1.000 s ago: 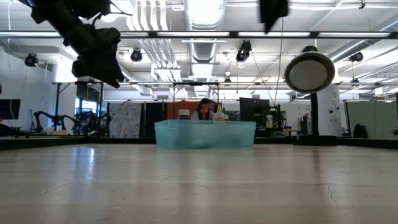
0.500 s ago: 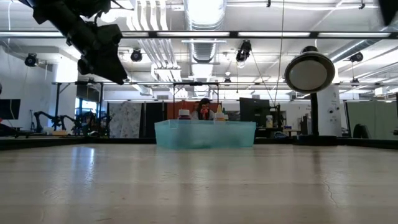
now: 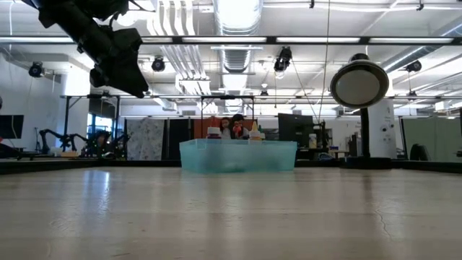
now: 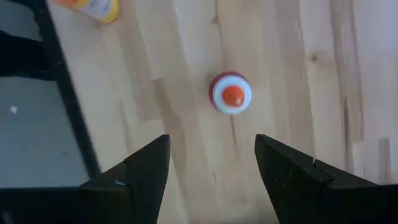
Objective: Pick & Place food coloring
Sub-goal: Put the yellow big food coloring into the green bin
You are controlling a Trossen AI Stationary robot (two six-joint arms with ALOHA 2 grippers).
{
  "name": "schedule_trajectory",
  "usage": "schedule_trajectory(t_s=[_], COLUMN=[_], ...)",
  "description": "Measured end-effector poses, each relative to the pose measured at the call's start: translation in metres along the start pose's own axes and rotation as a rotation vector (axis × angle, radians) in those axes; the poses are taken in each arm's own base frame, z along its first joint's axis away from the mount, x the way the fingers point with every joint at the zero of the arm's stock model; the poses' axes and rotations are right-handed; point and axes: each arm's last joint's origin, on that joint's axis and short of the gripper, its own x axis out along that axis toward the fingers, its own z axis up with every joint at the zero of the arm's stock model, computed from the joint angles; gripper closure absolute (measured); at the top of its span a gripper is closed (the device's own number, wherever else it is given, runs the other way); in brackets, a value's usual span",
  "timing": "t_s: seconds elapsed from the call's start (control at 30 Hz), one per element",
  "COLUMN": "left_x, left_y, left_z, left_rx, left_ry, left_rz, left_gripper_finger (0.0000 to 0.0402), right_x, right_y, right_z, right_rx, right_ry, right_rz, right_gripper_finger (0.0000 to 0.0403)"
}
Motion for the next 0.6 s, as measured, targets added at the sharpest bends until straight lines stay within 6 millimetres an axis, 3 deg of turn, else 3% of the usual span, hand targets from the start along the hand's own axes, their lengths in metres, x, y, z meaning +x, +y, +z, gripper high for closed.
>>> schedule_trajectory(t_s=[0.27,0.47,0.6], left_x=[0.004,0.006,0.007], left_y=[-0.001,-0.001,-0.001], left_z=[-0.001,-0.001,-0.001], left_rx=[-0.029,-0.031,-0.031], left_ry=[0.018,0.028,0.029], left_rz=[0.006,0.01,0.01], left_gripper_finger=[0.0262,0.0262,0.0262], right_x=[0.024,0.038,0.046], right_y=[-0.01,-0.004,-0.006], right_z=[-0.003,0.0,-0.002], right_rx=[-0.02,-0.112,-0.081], right_ry=[-0.06,-0.112,-0.113], right_rz=[-0.101,-0.015,-0.016], right_gripper_finger=[0.0156,0.015,0.015])
